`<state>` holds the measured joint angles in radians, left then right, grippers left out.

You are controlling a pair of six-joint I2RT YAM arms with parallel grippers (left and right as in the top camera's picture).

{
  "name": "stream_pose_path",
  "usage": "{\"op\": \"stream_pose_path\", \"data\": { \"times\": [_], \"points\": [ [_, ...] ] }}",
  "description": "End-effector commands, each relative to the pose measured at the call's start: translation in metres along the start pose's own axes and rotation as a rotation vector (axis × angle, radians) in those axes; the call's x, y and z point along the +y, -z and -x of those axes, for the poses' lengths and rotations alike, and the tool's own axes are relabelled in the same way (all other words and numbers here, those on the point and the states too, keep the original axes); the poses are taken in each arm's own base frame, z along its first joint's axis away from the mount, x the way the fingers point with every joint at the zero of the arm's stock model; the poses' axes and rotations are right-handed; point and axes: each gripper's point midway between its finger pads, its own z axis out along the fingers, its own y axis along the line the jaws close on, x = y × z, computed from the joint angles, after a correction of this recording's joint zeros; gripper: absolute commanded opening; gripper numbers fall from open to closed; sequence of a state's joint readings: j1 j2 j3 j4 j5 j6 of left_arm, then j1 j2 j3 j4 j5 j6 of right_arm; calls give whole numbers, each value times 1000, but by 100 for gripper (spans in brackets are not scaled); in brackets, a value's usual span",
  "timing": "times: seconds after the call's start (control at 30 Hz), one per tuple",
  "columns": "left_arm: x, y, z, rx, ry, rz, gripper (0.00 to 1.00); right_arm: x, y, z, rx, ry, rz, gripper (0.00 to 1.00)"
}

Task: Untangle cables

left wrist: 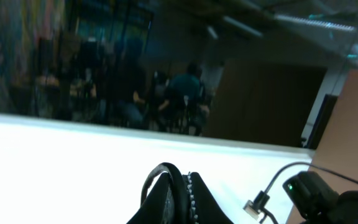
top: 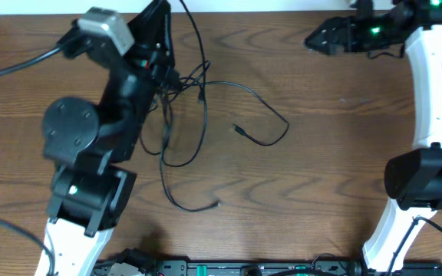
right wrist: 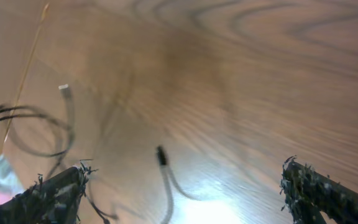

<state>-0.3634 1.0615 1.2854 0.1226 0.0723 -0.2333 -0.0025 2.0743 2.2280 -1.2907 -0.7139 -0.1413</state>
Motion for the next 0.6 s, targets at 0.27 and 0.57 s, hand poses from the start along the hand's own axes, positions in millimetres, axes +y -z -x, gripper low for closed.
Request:
{"op": "stream_pose_path", "data": {
  "times": [0.27, 0.57],
  "points": [
    [9, -19, -21, 51, 70, 31, 7, 101, -38, -18, 85, 209, 229, 99],
    [9, -19, -21, 50, 141, 33, 7, 129, -61, -29, 125, 325, 232, 98]
  ]
}}
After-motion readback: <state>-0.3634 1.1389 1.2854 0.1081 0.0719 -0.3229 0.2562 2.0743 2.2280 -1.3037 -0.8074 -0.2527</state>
